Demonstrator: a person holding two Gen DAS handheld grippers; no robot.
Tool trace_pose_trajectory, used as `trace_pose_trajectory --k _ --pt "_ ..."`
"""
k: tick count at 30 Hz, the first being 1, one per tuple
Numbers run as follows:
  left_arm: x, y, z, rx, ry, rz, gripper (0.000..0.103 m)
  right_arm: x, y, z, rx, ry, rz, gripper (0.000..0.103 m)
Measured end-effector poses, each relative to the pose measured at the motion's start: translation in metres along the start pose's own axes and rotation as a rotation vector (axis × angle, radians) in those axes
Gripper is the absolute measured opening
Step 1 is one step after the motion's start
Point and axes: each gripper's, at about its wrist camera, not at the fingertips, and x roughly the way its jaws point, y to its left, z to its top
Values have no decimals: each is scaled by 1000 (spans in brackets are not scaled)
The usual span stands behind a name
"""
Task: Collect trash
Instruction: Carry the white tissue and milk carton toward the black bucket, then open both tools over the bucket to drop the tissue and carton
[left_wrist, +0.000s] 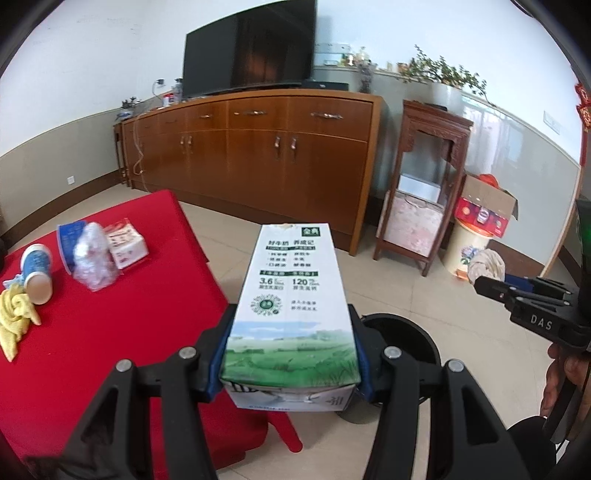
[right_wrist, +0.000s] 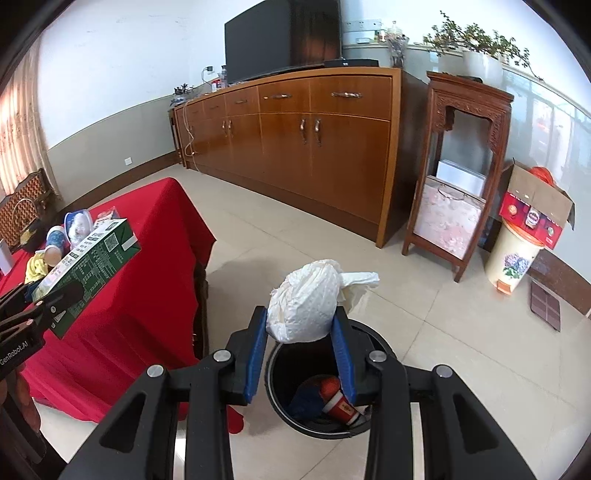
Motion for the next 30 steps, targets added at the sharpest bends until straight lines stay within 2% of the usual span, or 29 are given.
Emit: trace_pose_trajectory --k 7,18,26,30 --pt "24 -31 -8 32 51 -49 55 12 -24 -13 12 40 -20 37" --pt "78 -80 -30 80 185 -117 55 64 -56 -40 -43 170 -12 37" --pt "116 -102 -47 87 274 -143 55 107 -79 -64 -67 257 23 37" --pt "135 -111 -58 88 323 -149 55 129 -83 -81 -101 300 68 37"
